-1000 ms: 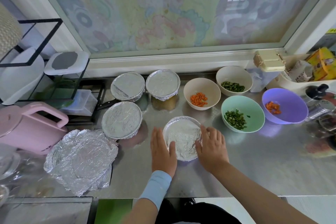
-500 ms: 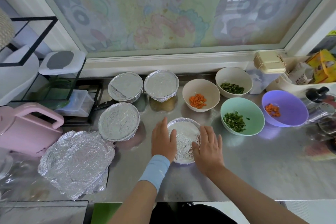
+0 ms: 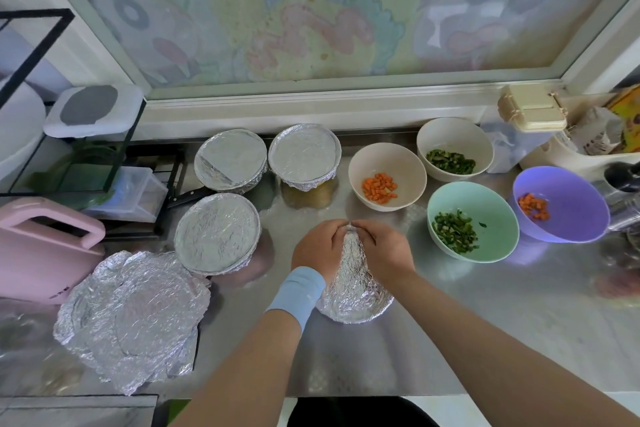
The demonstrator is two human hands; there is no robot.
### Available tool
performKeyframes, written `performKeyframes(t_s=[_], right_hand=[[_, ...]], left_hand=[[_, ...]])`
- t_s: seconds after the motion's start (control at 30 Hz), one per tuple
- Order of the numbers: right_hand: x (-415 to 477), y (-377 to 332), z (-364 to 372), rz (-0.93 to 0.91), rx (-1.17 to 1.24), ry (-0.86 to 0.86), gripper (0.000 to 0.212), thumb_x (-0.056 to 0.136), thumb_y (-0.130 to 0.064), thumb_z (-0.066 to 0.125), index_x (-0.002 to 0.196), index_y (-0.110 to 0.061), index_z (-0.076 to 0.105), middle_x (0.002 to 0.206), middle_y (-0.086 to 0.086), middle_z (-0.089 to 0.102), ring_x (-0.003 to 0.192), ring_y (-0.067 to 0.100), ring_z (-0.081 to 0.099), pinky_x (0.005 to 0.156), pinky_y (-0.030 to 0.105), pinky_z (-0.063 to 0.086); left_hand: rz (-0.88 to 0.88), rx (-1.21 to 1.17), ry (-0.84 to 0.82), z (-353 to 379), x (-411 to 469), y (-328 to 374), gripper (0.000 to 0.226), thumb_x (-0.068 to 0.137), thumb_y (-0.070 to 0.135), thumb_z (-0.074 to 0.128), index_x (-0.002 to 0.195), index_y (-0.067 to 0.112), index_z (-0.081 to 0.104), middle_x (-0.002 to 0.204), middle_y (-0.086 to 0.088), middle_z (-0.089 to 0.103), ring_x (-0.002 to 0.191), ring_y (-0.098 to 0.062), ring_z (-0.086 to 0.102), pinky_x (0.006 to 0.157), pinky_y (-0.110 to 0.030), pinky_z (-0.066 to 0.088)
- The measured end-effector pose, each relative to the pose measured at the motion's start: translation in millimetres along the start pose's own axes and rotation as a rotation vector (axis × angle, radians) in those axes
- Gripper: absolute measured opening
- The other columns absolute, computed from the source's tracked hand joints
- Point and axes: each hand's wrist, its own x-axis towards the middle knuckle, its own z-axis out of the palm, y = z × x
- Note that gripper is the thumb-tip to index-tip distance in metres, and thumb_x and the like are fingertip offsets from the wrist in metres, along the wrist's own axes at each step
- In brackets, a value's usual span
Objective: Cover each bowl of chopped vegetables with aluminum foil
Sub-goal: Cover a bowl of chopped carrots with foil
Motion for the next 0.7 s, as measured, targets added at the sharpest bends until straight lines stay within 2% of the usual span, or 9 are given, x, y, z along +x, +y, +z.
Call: performKeyframes(t_s=[0.17, 0.27, 0.37, 0.43, 0.57, 0.7], right_hand=[[3, 2, 4, 0.082, -0.032, 0.018, 0.022, 0.098, -0.033, 0.052, 0.112, -0.035, 0.069, 0.104, -0.013, 0.072, 0.097, 0.011, 0.063, 0.081, 0.023, 0.044], [11, -4, 4, 0.040, -0.089, -0.024, 0.018, 0.097, -0.033, 0.053, 0.106, -0.032, 0.069, 0.091, -0.010, 0.072, 0.088, 0.016, 0.064, 0.084, 0.030, 0.046], [17, -3, 4, 0.053, -0.040, -0.060, 0.016, 0.096, -0.033, 0.057, 0.103, -0.031, 0.072, 0.077, -0.013, 0.065, 0.077, 0.011, 0.060, 0.068, 0.024, 0.043], [16, -1, 4, 0.063, -0.008, -0.054, 0.015, 0.095, -0.032, 0.058, 0.100, -0.030, 0.072, 0.072, -0.015, 0.061, 0.073, 0.009, 0.058, 0.064, 0.023, 0.042], [13, -1, 4, 0.054, -0.019, -0.041, 0.014, 0.095, -0.031, 0.058, 0.097, -0.031, 0.072, 0.074, -0.013, 0.063, 0.075, 0.012, 0.060, 0.069, 0.029, 0.049], [11, 1, 5, 0.013, -0.053, -0.055, 0.015, 0.096, -0.035, 0.054, 0.102, -0.038, 0.068, 0.079, -0.016, 0.068, 0.076, 0.009, 0.060, 0.070, 0.027, 0.049]], left_hand=[[-0.075, -0.024, 0.017, -2, -2, 3, 0.026, 0.103, 0.037, 0.035, 0.119, 0.033, 0.056, 0.106, 0.010, 0.067, 0.097, -0.016, 0.062, 0.081, -0.034, 0.048], [-0.092, -0.031, 0.028, -3, -1, 4, 0.027, 0.104, 0.035, 0.035, 0.113, 0.031, 0.059, 0.097, 0.008, 0.068, 0.090, -0.017, 0.061, 0.076, -0.033, 0.048], [-0.089, -0.021, 0.032, -2, -1, 5, 0.029, 0.104, 0.033, 0.034, 0.115, 0.028, 0.061, 0.100, 0.005, 0.069, 0.091, -0.017, 0.061, 0.077, -0.032, 0.047], [-0.085, -0.017, 0.039, 0, 0, 5, 0.029, 0.104, 0.033, 0.035, 0.114, 0.027, 0.061, 0.100, 0.005, 0.069, 0.091, -0.018, 0.061, 0.076, -0.030, 0.045], [-0.082, -0.008, 0.054, 1, 0, 5, 0.027, 0.104, 0.034, 0.036, 0.112, 0.027, 0.061, 0.098, 0.005, 0.069, 0.089, -0.018, 0.061, 0.077, -0.032, 0.046], [-0.121, -0.062, 0.073, 0, -2, 6, 0.029, 0.103, 0.033, 0.035, 0.103, 0.023, 0.062, 0.087, 0.001, 0.067, 0.082, -0.022, 0.061, 0.074, -0.037, 0.049]])
